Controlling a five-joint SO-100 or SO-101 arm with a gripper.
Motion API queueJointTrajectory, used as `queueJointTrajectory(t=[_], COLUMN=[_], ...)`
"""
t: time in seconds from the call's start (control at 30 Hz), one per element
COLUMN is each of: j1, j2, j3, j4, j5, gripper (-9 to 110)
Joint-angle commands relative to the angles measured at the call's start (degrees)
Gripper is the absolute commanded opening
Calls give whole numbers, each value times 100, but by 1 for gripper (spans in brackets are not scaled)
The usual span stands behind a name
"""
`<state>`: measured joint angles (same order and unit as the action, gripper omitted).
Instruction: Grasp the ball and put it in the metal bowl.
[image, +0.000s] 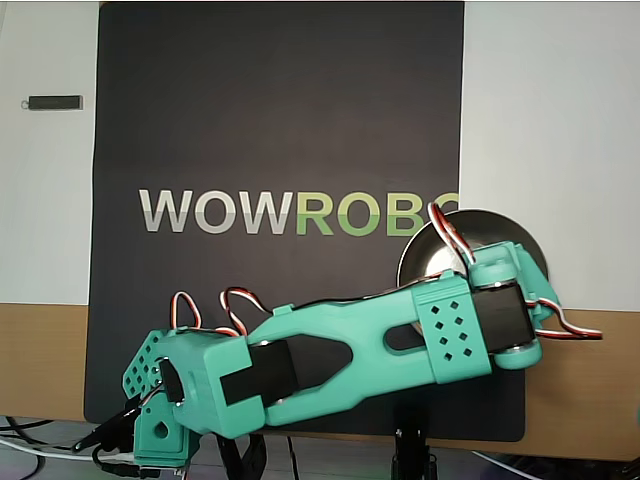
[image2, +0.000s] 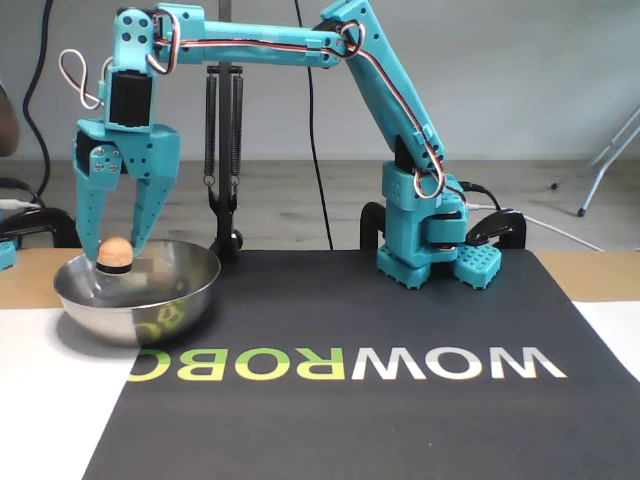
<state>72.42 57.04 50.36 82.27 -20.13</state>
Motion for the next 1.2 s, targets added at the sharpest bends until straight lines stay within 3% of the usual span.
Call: queueJointTrajectory(t=[0.0,0.13,0.4,1.17], j1=[44,97,105,105], j2=[26,26,26,26], j3=[-264,-255,-255,-246], j4=[-62,-53,-44,-26], j5=[-26,-18,-26,-35], gripper=[40,53,61,61])
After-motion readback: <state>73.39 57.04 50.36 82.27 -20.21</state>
